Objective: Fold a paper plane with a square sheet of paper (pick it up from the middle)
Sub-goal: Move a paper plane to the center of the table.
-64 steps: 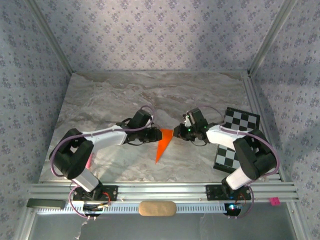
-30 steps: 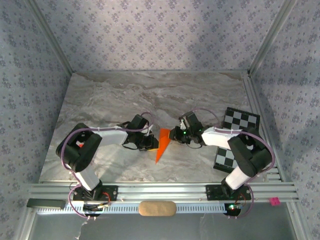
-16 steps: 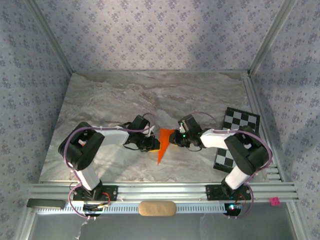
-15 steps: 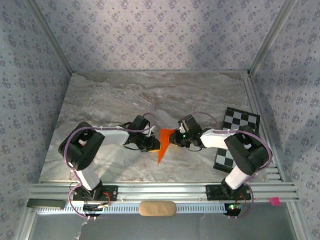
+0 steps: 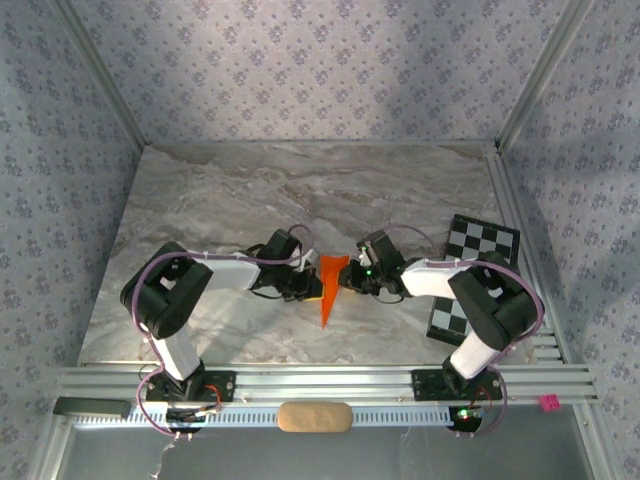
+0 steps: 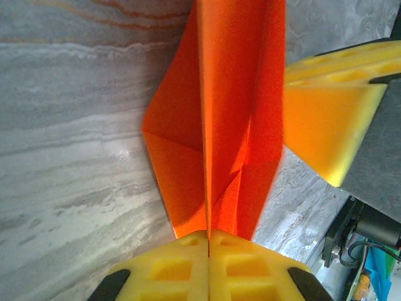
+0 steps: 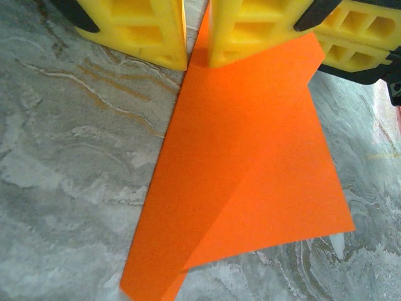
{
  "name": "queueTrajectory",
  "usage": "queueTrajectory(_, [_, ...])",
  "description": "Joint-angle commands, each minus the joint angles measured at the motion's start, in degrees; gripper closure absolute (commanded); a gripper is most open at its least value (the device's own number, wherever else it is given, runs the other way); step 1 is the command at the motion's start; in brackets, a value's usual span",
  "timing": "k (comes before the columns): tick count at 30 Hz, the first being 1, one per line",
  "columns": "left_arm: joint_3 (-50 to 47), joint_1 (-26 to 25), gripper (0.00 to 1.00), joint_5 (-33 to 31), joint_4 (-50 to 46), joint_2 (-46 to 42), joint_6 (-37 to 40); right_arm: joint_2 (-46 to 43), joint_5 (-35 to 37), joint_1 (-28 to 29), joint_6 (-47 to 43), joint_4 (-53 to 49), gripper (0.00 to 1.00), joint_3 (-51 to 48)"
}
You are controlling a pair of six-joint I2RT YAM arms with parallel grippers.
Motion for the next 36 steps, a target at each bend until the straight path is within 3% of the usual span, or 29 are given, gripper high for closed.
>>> queueTrajectory(1, [0.2, -0.3, 0.97, -0.3, 1.1, -1.8, -0.1, 0.0, -0.6, 0.5, 1.1, -0.1, 0.82, -0.9])
queueTrajectory(5, [0.1, -0.4, 0.99, -4.3, -0.9, -4.8, 0.3, -2.5, 0.7, 0.2, 1.7, -1.3, 0.79, -1.0])
queueTrajectory(9, [4.1, -1.6, 1.0, -16.9, -13.6, -7.6, 4.4, -5.4, 2.0, 0.7, 2.7, -1.1, 0.74, -0.8])
queueTrajectory(11, [5.4, -1.8, 1.0, -20.1, -16.6, -8.3, 5.4, -6.3, 2.2, 1.7, 3.1, -0.4, 0.67, -0.1])
queueTrajectory(14, [6.2, -2.0, 1.0, -20.5, -16.7, -8.6, 5.1, -6.1, 2.1, 3.4, 3.2, 0.2, 0.58, 2.2])
queueTrajectory(20, [7.7, -3.3, 1.0, -23.0, -18.9, -8.4, 5.2, -2.4, 3.1, 6.1, 5.0, -0.1, 0.54, 6.2])
queueTrajectory(36, [7.3, -3.6, 1.0, -23.8, -19.4, -9.0, 5.2, 2.2, 3.9, 5.6, 6.2, -2.3, 0.66, 7.3])
